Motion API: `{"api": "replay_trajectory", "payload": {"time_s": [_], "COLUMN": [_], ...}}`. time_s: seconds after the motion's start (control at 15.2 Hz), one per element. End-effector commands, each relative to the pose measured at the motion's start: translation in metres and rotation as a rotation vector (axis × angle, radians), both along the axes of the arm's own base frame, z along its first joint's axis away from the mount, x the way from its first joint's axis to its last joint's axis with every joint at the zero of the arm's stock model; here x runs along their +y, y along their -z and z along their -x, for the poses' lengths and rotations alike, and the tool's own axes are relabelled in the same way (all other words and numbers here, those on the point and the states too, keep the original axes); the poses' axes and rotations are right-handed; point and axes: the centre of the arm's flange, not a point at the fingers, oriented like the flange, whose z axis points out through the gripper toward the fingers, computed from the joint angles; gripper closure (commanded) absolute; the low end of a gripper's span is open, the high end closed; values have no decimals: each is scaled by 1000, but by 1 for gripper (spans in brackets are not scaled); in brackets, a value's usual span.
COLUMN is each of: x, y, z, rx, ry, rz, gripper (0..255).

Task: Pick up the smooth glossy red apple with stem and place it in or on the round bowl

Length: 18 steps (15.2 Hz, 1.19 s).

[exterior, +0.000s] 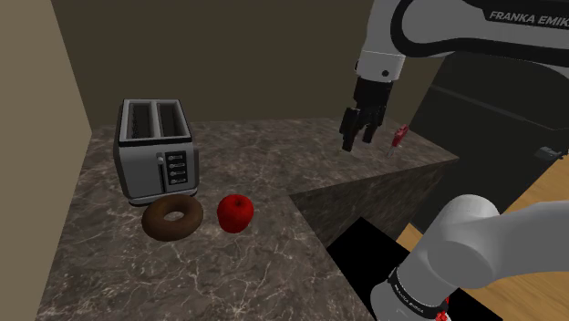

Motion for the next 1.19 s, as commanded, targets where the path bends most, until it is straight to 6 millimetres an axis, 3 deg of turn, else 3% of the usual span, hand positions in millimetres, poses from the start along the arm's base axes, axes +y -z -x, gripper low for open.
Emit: {"api": "replay_trajectory", "payload": {"time_s": [0.0,1.12], "x": [0,183], "y": [0,95], "z": [0,-79], "rx": [0,-143], "ry": [0,-95], "rz": [0,42], "gripper": [0,0]}}
